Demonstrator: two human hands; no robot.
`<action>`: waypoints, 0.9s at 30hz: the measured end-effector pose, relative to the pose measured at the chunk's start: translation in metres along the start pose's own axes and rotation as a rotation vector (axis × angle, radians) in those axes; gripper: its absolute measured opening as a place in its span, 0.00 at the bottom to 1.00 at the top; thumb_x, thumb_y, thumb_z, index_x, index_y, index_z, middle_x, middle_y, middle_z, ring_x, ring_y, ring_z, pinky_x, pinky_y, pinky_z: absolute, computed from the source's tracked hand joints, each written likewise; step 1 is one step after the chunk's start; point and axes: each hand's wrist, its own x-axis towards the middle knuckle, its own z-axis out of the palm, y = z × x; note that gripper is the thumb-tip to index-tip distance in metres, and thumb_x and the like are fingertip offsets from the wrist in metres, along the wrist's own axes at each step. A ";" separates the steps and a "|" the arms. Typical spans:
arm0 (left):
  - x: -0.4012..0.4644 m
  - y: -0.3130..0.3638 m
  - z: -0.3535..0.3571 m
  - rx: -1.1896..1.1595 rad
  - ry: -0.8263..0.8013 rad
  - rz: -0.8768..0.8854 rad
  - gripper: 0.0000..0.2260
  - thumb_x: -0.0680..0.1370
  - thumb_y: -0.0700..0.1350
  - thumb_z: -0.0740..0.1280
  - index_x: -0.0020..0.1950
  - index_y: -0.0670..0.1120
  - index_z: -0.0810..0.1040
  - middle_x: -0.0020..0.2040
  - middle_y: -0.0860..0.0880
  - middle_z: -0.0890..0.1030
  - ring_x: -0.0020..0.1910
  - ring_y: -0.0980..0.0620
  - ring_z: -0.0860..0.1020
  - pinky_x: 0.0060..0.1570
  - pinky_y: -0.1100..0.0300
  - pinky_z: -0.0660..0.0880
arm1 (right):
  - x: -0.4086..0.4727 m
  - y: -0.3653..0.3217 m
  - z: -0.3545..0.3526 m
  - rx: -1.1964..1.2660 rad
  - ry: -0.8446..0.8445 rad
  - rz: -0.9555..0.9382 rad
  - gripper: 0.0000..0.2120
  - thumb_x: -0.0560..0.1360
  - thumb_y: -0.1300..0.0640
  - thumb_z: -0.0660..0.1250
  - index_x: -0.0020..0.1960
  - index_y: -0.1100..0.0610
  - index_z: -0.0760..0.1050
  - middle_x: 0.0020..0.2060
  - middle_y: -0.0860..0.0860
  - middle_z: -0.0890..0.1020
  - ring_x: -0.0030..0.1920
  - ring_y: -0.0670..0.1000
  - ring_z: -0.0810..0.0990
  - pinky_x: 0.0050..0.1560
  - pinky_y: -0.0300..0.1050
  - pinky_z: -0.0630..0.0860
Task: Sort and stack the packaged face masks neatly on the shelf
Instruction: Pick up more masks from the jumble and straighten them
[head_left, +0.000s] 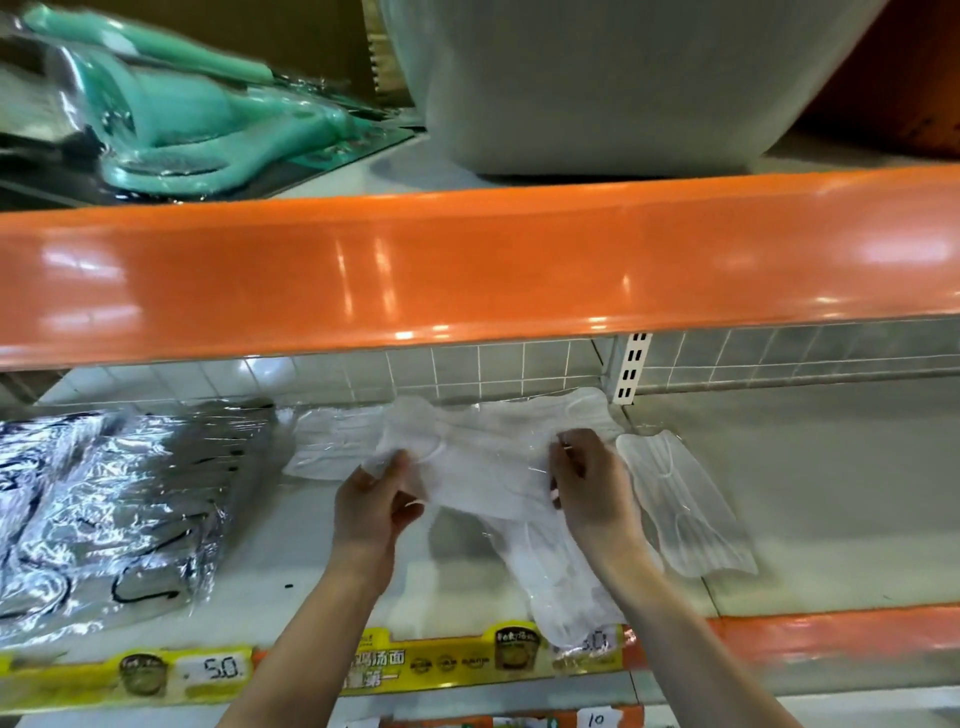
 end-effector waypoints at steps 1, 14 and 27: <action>0.001 0.001 -0.004 0.015 0.034 0.016 0.04 0.78 0.40 0.66 0.43 0.44 0.77 0.33 0.47 0.79 0.30 0.52 0.76 0.34 0.59 0.73 | -0.002 -0.001 0.005 -0.073 0.041 -0.031 0.05 0.80 0.63 0.60 0.51 0.57 0.74 0.41 0.48 0.78 0.39 0.47 0.77 0.36 0.40 0.75; 0.029 0.013 -0.066 0.087 0.178 0.015 0.11 0.76 0.30 0.59 0.35 0.40 0.72 0.30 0.45 0.77 0.34 0.46 0.76 0.32 0.59 0.76 | -0.015 -0.002 0.100 -0.757 -0.195 -0.640 0.20 0.53 0.59 0.78 0.44 0.49 0.79 0.44 0.45 0.81 0.42 0.48 0.81 0.42 0.41 0.75; 0.058 0.035 -0.107 0.934 0.218 0.624 0.22 0.73 0.29 0.63 0.67 0.36 0.67 0.61 0.36 0.73 0.59 0.38 0.71 0.60 0.43 0.69 | 0.007 -0.031 0.146 -0.889 -0.270 -0.365 0.20 0.77 0.63 0.58 0.66 0.49 0.73 0.61 0.49 0.79 0.60 0.54 0.77 0.57 0.43 0.70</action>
